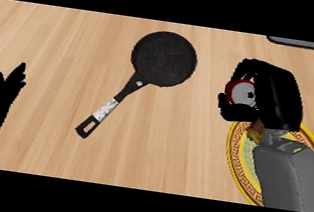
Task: Pick the can from the plate and place it in the pan
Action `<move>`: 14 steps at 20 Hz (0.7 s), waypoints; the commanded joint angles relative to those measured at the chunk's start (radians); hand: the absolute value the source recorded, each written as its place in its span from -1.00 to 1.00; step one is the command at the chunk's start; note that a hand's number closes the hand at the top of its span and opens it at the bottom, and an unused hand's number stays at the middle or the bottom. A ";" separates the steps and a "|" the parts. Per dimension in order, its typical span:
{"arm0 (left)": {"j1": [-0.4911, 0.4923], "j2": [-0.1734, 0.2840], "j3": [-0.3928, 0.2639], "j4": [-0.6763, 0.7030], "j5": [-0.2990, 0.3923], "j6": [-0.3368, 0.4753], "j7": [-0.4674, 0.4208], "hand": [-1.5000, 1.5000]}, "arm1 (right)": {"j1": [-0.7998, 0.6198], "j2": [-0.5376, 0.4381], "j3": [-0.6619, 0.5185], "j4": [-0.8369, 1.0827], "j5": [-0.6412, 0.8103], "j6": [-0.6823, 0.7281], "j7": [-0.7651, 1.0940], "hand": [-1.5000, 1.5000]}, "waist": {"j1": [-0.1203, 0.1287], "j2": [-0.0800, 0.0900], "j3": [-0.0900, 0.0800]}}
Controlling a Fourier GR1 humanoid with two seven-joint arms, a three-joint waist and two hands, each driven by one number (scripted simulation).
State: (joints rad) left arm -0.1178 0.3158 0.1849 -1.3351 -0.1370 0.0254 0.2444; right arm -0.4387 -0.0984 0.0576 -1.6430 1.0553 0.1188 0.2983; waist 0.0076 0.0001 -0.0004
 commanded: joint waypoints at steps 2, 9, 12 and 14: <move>-0.009 0.015 0.021 0.030 0.008 -0.018 -0.032 0.00 | -0.222 0.081 -0.063 0.240 -0.018 -0.073 0.040 1.00 | 0.010 0.004 0.000; -0.033 0.011 0.022 0.051 -0.001 -0.013 -0.039 0.00 | -0.424 0.097 -0.102 0.639 -0.131 -0.293 0.004 1.00 | 0.026 0.010 0.000; -0.036 -0.017 -0.014 0.005 -0.019 -0.001 0.002 0.00 | -0.551 0.084 -0.193 0.816 -0.163 -0.318 -0.033 1.00 | 0.038 0.015 0.001; -0.034 -0.013 -0.012 0.059 -0.014 -0.024 -0.051 0.00 | -0.541 0.098 -0.108 0.930 -0.176 -0.443 -0.023 1.00 | 0.053 0.021 0.000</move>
State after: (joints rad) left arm -0.1546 0.3056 0.1758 -1.3189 -0.1472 0.0121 0.2432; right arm -0.9081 -0.0065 -0.0577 -0.9191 0.9165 -0.1940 0.2995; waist 0.0424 0.0123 0.0001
